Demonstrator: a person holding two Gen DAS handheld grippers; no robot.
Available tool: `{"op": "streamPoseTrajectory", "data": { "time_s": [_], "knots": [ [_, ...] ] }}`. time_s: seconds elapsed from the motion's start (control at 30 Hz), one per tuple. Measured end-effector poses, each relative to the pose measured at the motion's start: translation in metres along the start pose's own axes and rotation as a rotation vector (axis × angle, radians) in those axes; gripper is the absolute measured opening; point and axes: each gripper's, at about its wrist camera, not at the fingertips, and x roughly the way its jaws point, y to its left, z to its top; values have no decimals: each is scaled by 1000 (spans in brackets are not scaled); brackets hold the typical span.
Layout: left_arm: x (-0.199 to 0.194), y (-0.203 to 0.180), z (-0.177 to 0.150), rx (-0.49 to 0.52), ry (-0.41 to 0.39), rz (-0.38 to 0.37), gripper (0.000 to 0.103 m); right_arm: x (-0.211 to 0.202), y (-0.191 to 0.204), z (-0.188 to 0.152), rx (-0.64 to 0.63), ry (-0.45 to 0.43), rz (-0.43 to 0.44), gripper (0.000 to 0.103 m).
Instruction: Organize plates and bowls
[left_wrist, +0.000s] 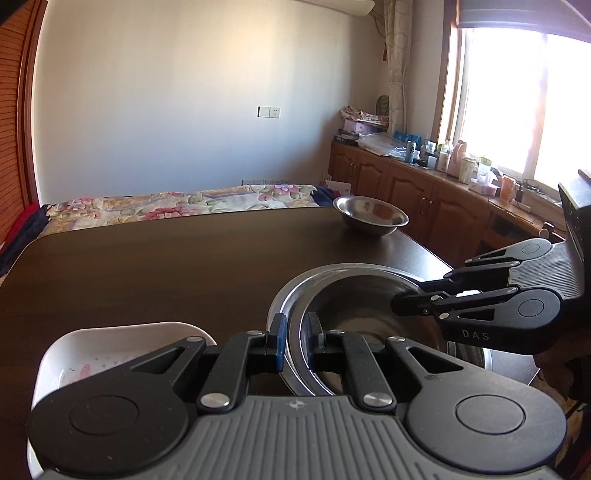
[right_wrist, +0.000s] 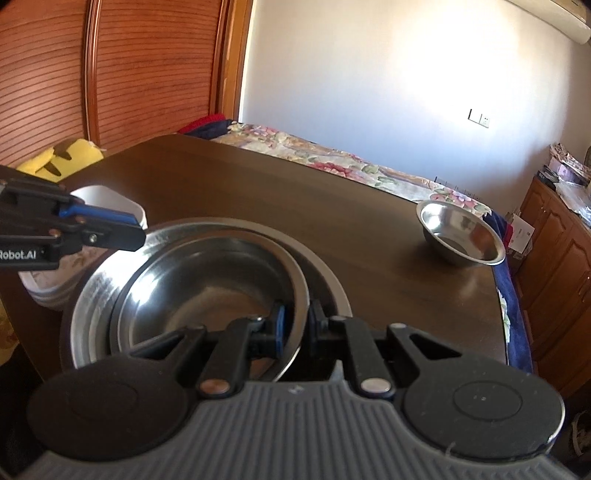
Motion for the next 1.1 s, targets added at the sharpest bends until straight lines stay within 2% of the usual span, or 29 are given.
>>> {"op": "streamPoseTrajectory", "data": {
  "time_s": [0.2,0.4,0.47,1.1],
  "knots": [
    [4,-4,-4,17,9,-4,12,0,2,0,-15,6,-3,15],
    [6,-8,-5,34,17,-6,12,-2,1,-2,-6,-33,-7,17],
    [8,-7,-4,37,22,-7,12,-6,1,-2,-1,-59,-13,28],
    [3,-14,12,58,-15,-6,12,-36,-29,-1,125,-204,-66,28]
  ]
}}
